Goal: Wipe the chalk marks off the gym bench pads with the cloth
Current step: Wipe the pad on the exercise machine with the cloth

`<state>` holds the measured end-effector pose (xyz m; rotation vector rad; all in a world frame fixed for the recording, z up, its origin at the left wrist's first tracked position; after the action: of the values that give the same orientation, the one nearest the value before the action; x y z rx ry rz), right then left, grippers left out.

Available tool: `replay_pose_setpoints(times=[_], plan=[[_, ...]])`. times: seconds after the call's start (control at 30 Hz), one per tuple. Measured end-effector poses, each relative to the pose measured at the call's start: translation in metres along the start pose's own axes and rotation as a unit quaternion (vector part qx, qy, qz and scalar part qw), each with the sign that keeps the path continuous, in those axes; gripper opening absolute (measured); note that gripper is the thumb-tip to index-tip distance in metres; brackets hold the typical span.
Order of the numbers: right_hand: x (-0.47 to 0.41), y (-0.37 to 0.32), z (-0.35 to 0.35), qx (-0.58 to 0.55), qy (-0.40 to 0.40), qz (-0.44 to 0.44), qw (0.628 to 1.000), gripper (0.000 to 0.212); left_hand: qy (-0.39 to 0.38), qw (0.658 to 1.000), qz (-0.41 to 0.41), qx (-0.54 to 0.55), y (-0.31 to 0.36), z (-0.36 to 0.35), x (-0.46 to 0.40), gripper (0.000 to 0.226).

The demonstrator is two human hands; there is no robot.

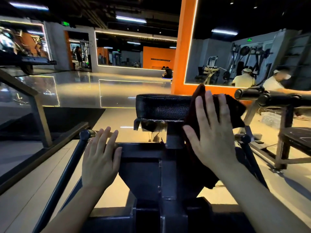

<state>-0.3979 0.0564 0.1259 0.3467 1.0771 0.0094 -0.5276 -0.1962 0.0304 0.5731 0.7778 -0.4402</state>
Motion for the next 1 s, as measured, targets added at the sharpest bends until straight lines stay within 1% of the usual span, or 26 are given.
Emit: replay_pose_setpoints(times=[0.07,0.1,0.2,0.27,0.33,0.4,0.5,0.57,0.63,0.73,0.77,0.8,0.9,0.97,1.0], plan=[[-0.015,-0.024,-0.001,-0.002,0.021,-0.005,1.0,0.067,-0.002,1.0,0.001,-0.001,-0.001,-0.001,0.001,0.051],[-0.024,-0.038,-0.001,-0.009,0.026,0.012,1.0,0.066,-0.004,1.0,0.0,0.0,-0.001,-0.001,0.002,0.051],[-0.056,-0.081,-0.008,-0.053,0.015,0.105,0.993,0.065,-0.003,1.0,0.01,0.002,-0.001,0.0,0.001,0.051],[-0.072,-0.104,-0.015,-0.12,0.018,0.159,0.98,0.063,-0.001,1.0,0.022,0.003,0.0,0.002,0.002,0.051],[-0.075,-0.105,-0.018,-0.174,0.021,0.187,0.967,0.062,-0.001,1.0,0.029,0.007,0.0,0.003,0.002,0.051],[-0.067,-0.086,-0.016,-0.173,0.033,0.193,0.965,0.059,-0.003,0.999,0.031,0.011,0.0,0.004,0.001,0.051],[-0.048,-0.042,-0.005,-0.111,0.034,0.159,0.98,0.058,-0.001,1.0,0.029,0.013,-0.002,0.002,0.001,0.051],[-0.031,-0.011,0.002,-0.056,0.007,0.119,0.991,0.061,0.007,0.999,0.029,0.021,-0.002,0.002,0.001,0.05],[-0.018,0.006,0.007,-0.021,-0.017,0.065,0.998,0.065,0.01,0.999,0.027,0.025,-0.002,0.001,0.002,0.049],[-0.018,-0.014,0.004,-0.012,0.006,-0.038,0.999,0.068,0.005,1.0,0.014,0.016,-0.001,-0.001,0.001,0.05],[-0.024,-0.028,0.002,-0.013,0.014,-0.058,0.998,0.069,0.004,1.0,0.01,0.013,0.0,-0.001,0.001,0.05],[-0.032,-0.041,0.001,-0.015,0.014,-0.056,0.998,0.07,0.003,1.0,0.008,0.01,0.0,-0.001,0.001,0.05],[-0.06,-0.08,-0.004,-0.06,-0.014,0.034,0.998,0.068,-0.002,1.0,0.017,0.004,-0.001,0.001,0.001,0.05],[-0.071,-0.099,-0.004,-0.121,-0.039,0.095,0.987,0.068,-0.009,1.0,0.021,-0.003,-0.001,0.001,0.003,0.05],[-0.073,-0.102,-0.003,-0.134,-0.049,0.122,0.982,0.067,-0.011,1.0,0.022,-0.005,0.0,0.001,0.003,0.049]])
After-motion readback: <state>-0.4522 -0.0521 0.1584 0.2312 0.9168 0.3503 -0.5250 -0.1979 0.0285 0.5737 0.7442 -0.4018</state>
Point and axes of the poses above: each hand's wrist, its own x-axis away from the middle knuckle, its own z-axis out of the back of the hand, y = z × x, the point moved 1 cm from there along -x, towards the middle knuckle, and after that the axes turned 7 degrees about z, right-handed, at the moved point
